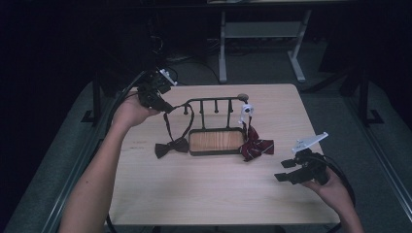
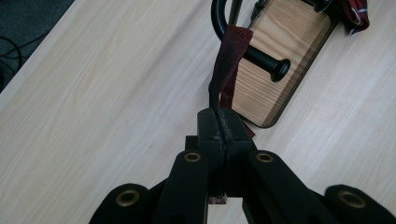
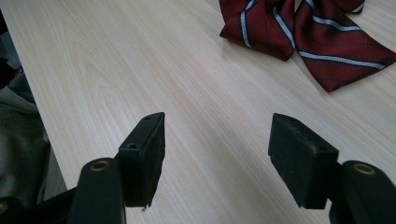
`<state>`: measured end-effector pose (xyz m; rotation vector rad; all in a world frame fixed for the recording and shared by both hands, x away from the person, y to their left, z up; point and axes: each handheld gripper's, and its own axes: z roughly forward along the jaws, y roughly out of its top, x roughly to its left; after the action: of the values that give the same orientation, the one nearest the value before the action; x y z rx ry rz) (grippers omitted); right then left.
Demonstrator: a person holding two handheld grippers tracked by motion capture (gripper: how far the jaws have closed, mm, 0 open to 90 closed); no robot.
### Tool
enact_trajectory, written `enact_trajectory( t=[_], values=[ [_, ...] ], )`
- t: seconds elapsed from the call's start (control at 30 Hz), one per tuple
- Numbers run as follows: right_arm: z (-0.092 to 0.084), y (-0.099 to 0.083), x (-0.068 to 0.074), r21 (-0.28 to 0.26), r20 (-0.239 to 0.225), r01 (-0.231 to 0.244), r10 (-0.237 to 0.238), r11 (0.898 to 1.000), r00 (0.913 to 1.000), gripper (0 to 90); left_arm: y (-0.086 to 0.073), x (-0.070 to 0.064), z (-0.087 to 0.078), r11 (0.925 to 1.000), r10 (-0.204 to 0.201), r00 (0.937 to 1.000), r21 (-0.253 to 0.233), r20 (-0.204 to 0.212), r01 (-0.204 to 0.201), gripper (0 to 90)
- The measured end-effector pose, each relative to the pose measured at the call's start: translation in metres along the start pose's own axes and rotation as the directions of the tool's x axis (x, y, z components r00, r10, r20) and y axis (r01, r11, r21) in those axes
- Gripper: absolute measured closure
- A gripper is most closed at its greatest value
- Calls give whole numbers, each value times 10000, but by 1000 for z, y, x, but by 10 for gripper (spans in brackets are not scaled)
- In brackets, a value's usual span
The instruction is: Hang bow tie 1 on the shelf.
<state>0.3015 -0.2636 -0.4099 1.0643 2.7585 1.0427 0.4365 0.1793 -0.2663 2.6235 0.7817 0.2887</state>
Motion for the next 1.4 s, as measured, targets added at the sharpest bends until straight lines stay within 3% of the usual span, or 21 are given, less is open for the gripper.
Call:
enact_trajectory(
  t=[0.3,0.5,0.73,1.03,1.4],
  values=[
    [-1,0,0,-50,-4,-33,33,10000,10000,362,-1,-2,-1,10000,16,9996,-52,-269,-17,791],
    [-2,-4,-4,-76,35,-220,220,9997,9998,358,-6,-2,-4,9996,-108,9998,-251,-177,103,726],
    [-2,-6,-8,-96,148,-421,422,9991,9990,341,-10,-8,-10,9995,116,9989,-290,-454,-129,630],
    [-3,-8,-10,-104,228,-593,595,9982,9980,337,-25,-13,-12,9978,312,9994,-576,-149,-320,597],
    [-3,-8,-11,-117,317,-661,664,9977,9973,335,-44,-15,-13,9973,137,9998,-717,-154,-148,565]
  ],
)
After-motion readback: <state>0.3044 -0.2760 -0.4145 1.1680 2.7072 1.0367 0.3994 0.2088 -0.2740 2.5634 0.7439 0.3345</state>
